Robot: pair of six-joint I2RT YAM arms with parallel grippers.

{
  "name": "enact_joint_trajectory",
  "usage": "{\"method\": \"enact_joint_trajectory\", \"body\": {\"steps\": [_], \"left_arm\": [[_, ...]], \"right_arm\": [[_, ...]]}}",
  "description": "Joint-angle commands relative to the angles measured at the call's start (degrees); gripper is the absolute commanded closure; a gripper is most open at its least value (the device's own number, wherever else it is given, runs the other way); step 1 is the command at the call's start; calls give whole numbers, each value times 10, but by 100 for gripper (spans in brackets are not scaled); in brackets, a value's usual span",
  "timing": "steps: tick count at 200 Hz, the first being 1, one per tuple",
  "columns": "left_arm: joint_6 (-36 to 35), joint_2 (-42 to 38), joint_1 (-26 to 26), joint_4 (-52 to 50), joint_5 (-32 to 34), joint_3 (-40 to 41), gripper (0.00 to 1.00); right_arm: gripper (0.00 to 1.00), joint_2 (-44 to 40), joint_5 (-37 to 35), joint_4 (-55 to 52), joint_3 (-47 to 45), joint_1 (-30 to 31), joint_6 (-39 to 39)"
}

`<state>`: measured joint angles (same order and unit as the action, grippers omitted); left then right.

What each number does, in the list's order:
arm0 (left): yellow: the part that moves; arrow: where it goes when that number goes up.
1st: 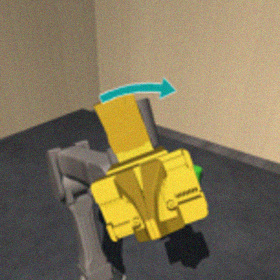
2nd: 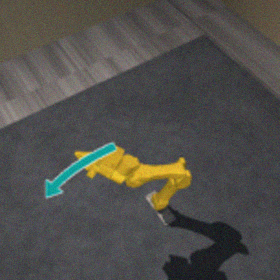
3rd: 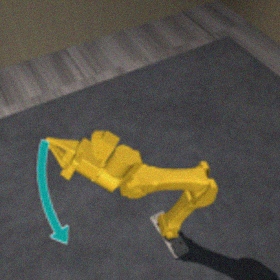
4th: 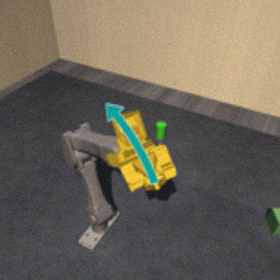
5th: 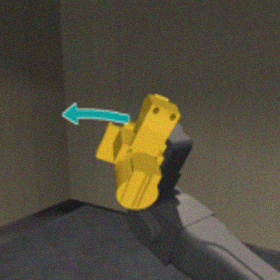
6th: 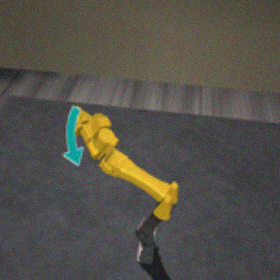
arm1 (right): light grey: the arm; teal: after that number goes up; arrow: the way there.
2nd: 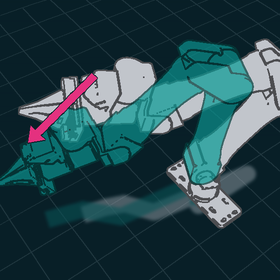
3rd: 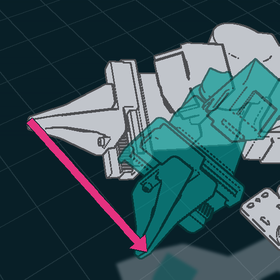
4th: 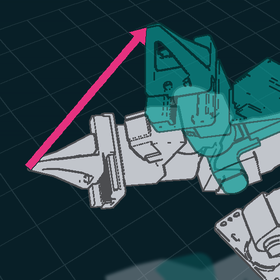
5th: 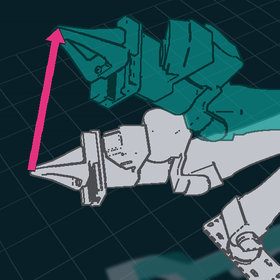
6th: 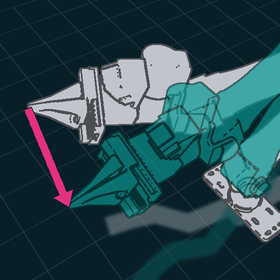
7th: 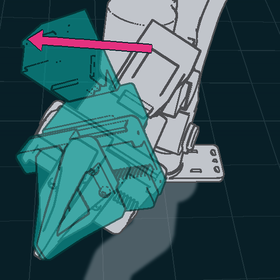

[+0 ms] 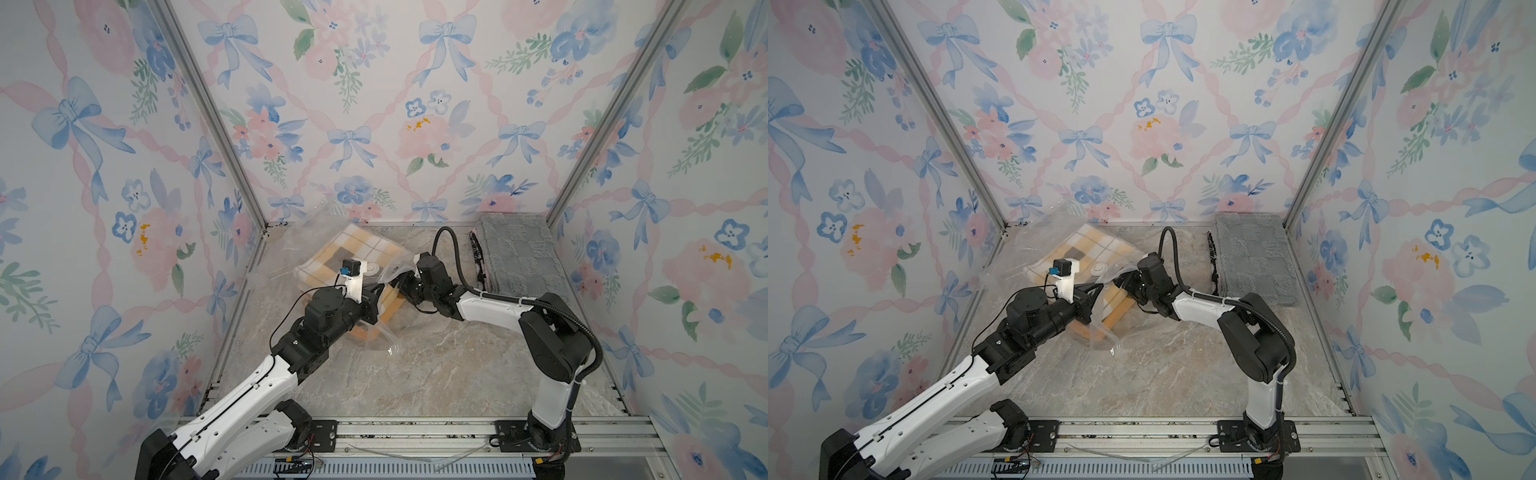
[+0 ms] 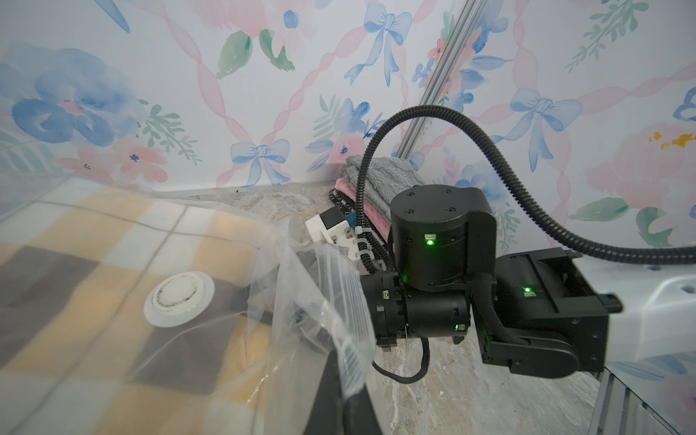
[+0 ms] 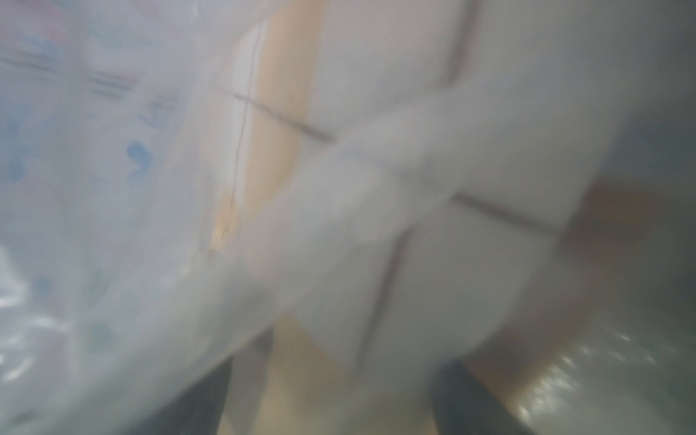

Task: Take the blanket out of the vacuum bag
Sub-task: Take out the blanket from the vacuum bag.

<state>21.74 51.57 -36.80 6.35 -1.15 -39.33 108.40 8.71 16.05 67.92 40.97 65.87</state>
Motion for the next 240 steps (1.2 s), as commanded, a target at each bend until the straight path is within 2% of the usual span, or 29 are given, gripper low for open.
{"method": "enact_joint_trajectory", "body": {"steps": [1, 14, 48, 74, 90, 112, 133, 145, 154, 161, 173, 182, 210, 240], "left_arm": [[12, 5, -4, 22, -17, -9, 100], [12, 6, -5, 18, -17, -14, 100], [10, 6, -5, 7, -10, -17, 100], [10, 7, -4, 4, -9, -15, 100], [10, 9, -5, 3, -10, -18, 100], [11, 9, -5, 1, -14, -23, 100], [11, 5, -5, -9, -10, -24, 100], [12, 2, -4, -12, -7, -23, 100], [12, 1, -4, -12, -6, -22, 100], [12, 1, -4, -13, -4, -23, 100], [12, 3, -4, -14, 1, -24, 100], [13, 6, -4, -15, 12, -24, 100], [14, 22, -2, -14, 60, -34, 100], [22, 37, 6, -4, 168, -59, 100]], "right_arm": [[23, 30, -2, -16, 31, 9, 4], [23, 37, -7, -49, 37, 9, 13], [19, 28, -20, -49, 9, 12, 17], [18, 36, -14, -15, -1, 9, 19], [18, 58, 0, -10, 24, 7, 19], [24, 80, 4, 10, 52, 8, 16], [28, 86, 2, -14, 89, 10, -4], [37, 85, 1, -18, 99, 10, -12], [48, 85, 3, -14, 102, 8, -16], [60, 83, 6, -8, 103, 7, -19], [88, 76, 8, 4, 96, 6, -24], [100, 67, 9, 9, 89, 6, -27], [100, 27, 11, 27, 60, 16, -45], [100, -8, 29, 31, 61, 29, -59]]}}
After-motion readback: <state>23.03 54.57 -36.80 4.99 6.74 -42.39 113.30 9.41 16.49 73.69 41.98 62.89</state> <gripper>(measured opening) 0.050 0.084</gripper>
